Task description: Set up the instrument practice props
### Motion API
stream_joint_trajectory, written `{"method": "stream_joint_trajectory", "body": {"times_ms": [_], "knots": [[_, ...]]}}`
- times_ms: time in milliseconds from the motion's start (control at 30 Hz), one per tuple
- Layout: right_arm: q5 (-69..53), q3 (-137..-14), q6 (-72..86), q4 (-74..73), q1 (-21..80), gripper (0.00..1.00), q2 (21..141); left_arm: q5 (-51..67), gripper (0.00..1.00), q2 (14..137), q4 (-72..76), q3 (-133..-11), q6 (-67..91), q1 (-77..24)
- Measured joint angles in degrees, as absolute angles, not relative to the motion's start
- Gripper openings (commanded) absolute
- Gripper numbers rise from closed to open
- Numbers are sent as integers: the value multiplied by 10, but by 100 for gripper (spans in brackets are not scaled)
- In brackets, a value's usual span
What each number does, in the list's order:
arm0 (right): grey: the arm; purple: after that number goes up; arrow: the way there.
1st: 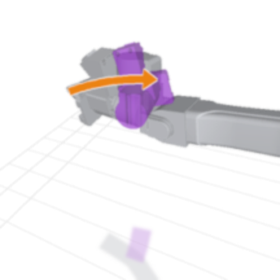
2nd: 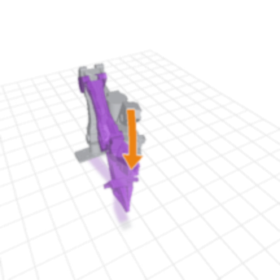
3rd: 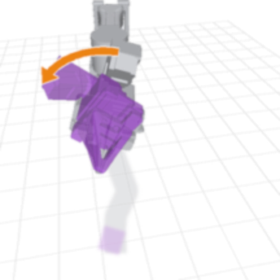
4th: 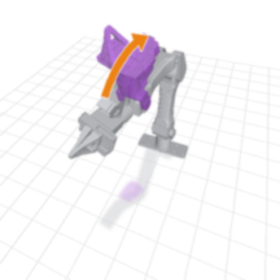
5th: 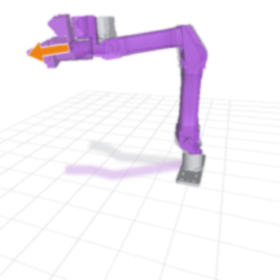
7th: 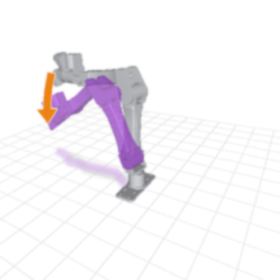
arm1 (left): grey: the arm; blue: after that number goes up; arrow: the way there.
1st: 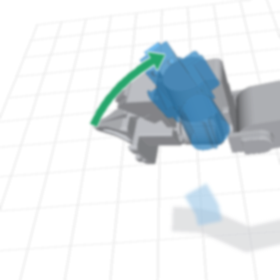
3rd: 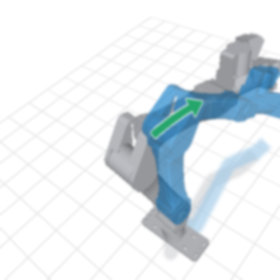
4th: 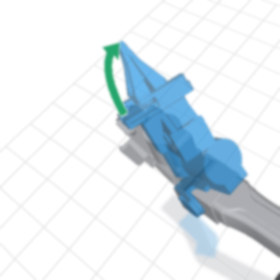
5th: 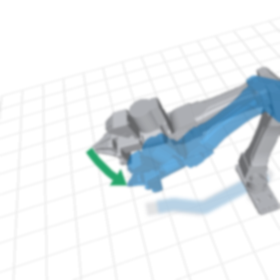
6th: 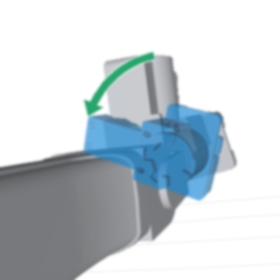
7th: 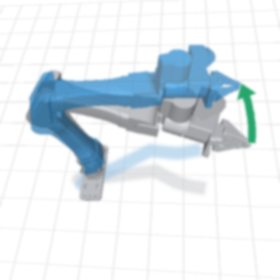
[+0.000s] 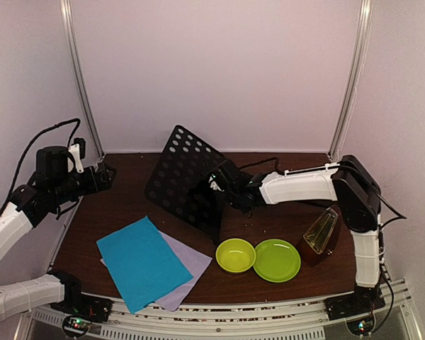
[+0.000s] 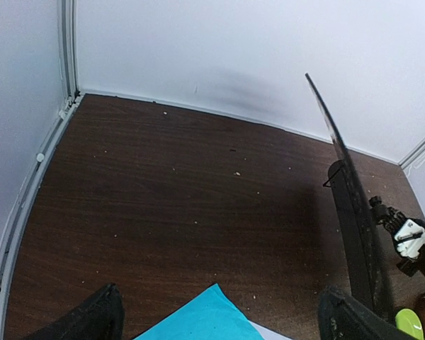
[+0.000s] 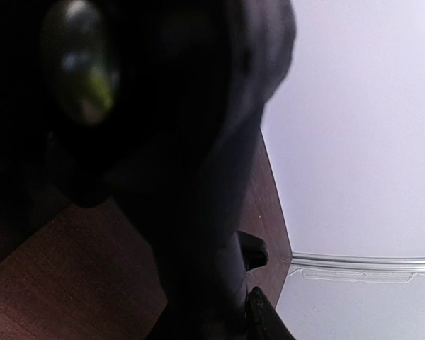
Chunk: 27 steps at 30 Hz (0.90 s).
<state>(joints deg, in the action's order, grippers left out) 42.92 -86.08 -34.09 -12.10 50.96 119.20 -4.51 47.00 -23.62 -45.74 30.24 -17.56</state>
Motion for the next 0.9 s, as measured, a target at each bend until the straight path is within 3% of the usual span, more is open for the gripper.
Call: {"method": "stream_joint_trajectory", "body": {"times_ms": [900], "knots": [[254,-993,-173,-164,501,0,930,-51,98,418,-218,-440,300,-176]]}}
